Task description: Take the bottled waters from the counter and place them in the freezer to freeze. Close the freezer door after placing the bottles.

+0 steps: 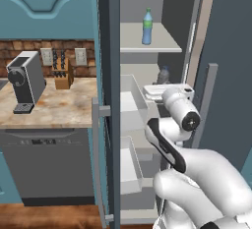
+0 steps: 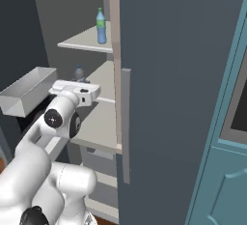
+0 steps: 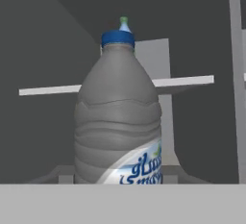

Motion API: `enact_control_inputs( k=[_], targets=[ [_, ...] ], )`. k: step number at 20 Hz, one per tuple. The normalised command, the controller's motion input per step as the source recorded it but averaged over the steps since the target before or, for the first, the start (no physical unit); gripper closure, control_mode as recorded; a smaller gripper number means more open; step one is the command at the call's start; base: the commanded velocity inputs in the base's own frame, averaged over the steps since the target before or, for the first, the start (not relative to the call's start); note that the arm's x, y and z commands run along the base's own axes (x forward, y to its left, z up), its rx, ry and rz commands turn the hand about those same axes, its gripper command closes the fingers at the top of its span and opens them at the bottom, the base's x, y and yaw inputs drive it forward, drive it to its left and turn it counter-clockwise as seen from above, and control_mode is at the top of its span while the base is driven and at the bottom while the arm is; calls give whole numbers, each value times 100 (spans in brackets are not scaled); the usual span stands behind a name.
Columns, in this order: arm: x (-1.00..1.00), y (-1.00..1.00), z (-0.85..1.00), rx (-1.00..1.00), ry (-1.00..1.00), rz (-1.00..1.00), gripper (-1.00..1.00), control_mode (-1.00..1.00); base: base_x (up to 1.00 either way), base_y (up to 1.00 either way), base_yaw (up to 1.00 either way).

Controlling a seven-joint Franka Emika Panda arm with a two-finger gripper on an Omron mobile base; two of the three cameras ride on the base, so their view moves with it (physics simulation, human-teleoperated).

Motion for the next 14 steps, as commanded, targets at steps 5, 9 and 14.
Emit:
enact_control_inputs(
  k=[5,9,14],
  targets=[
    [53,-5,-20,0,0,0,100,-100,0,0,0],
    [59,0,-24,0,0,0,100,-100,0,0,0],
    [62,-3,-22,0,0,0,100,-100,0,0,0]
  ],
)
